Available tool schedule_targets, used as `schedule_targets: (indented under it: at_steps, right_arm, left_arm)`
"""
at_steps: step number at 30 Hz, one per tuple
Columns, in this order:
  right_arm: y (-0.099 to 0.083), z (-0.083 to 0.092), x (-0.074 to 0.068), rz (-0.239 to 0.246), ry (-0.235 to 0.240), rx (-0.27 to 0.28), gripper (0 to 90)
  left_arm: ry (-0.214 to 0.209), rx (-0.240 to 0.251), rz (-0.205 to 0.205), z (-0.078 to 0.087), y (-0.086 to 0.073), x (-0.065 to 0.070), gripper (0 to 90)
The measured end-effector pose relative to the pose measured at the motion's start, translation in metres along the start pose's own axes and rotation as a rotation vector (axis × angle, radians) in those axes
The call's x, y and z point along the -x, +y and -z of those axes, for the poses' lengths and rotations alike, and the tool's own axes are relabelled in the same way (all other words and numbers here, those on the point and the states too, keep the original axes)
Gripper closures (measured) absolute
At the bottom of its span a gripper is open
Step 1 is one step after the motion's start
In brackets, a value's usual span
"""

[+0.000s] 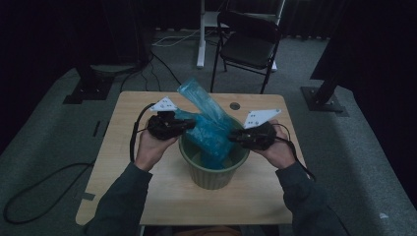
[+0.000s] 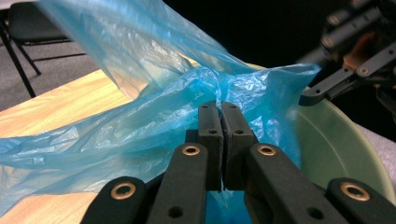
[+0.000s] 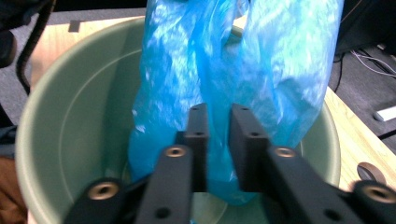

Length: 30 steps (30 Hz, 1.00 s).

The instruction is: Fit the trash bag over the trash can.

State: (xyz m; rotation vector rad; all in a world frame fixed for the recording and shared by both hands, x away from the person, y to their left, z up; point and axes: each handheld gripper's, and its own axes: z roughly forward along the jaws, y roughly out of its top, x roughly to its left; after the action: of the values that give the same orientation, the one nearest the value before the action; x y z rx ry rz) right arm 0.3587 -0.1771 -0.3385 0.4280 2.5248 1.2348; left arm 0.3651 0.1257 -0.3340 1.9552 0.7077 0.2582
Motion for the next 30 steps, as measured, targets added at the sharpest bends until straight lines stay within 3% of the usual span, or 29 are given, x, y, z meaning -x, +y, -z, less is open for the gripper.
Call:
schedule_targets:
  at_steps: [6,12,17,21,25,26,27,28,30]
  right_arm:
    - [0.010,0.007,0.005,-0.026,-0.011,0.049,63.9]
    - [0.027,0.002,0.008,-0.045,-0.055,0.064,58.8]
    - [0.039,-0.011,0.012,-0.074,-0.088,0.046,54.7]
    - [0.046,-0.025,0.015,-0.088,-0.106,-0.001,53.0]
    - [0.048,-0.036,0.015,-0.059,-0.146,-0.046,61.3]
    - [0.048,-0.040,0.018,-0.064,-0.172,-0.075,72.9]
    - [0.048,-0.040,0.018,-0.064,-0.172,-0.075,72.9]
    - [0.046,-0.040,0.023,-0.081,-0.189,-0.085,82.1]
    - [0.045,-0.037,0.026,-0.093,-0.215,-0.097,86.7]
  left_arm:
    - [-0.003,0.000,-0.039,0.003,-0.003,0.009,88.4]
    - [-0.008,-0.001,-0.066,0.003,-0.005,0.018,88.4]
    - [-0.011,-0.001,-0.096,0.003,-0.005,0.024,88.4]
    - [-0.014,0.010,-0.103,0.005,-0.005,0.028,88.4]
    - [-0.011,0.012,-0.112,0.007,-0.005,0.031,88.4]
    - [-0.008,0.012,-0.117,0.009,-0.006,0.032,88.4]
    - [-0.008,0.012,-0.117,0.009,-0.006,0.032,88.4]
    - [-0.001,0.014,-0.121,0.011,-0.008,0.032,88.4]
    - [0.006,0.014,-0.121,0.015,-0.011,0.032,88.4]
